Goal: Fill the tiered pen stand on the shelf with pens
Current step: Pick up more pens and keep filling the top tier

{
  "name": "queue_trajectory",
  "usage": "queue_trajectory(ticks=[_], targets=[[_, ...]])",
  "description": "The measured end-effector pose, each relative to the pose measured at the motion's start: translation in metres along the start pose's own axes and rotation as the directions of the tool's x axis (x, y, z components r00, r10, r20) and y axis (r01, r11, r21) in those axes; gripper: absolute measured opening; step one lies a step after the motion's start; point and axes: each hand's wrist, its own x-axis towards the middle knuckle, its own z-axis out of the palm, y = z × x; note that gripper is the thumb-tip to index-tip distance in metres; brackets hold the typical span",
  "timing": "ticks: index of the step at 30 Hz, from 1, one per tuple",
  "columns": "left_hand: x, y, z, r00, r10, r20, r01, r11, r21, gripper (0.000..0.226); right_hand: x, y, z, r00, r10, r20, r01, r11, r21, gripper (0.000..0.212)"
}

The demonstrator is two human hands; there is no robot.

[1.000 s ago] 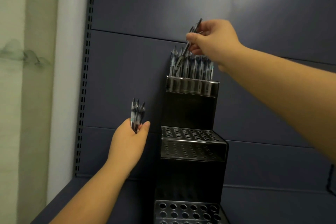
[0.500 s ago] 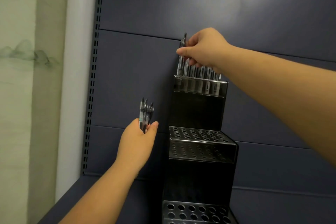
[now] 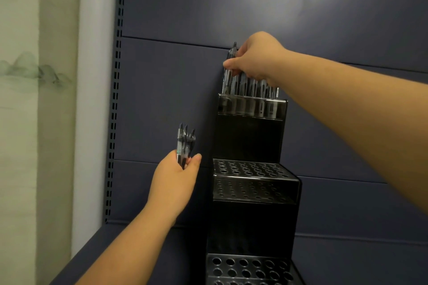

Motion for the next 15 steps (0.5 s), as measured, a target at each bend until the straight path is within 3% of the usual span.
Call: queue_trajectory(ticks=[4, 9, 15], targets=[[0.001, -0.001, 0.000, 1.000, -0.006, 0.000, 0.006, 1.000, 0.003, 0.029, -0.007, -0.006, 0.002, 0.996, -0.046, 0.075, 0.057, 0.987, -0.148, 0.037], [0.001, 0.000, 0.001, 1.000, -0.003, 0.007, 0.003, 1.000, -0.001, 0.030, -0.011, -0.003, 0.003, 0.997, -0.034, 0.063, 0.041, 0.993, -0.107, 0.037], [-0.003, 0.001, 0.004, 1.000, -0.002, 0.007, 0.002, 1.000, -0.004, 0.033, -0.035, 0.008, 0.013, 0.989, -0.089, -0.116, 0.092, 0.996, 0.015, 0.052]])
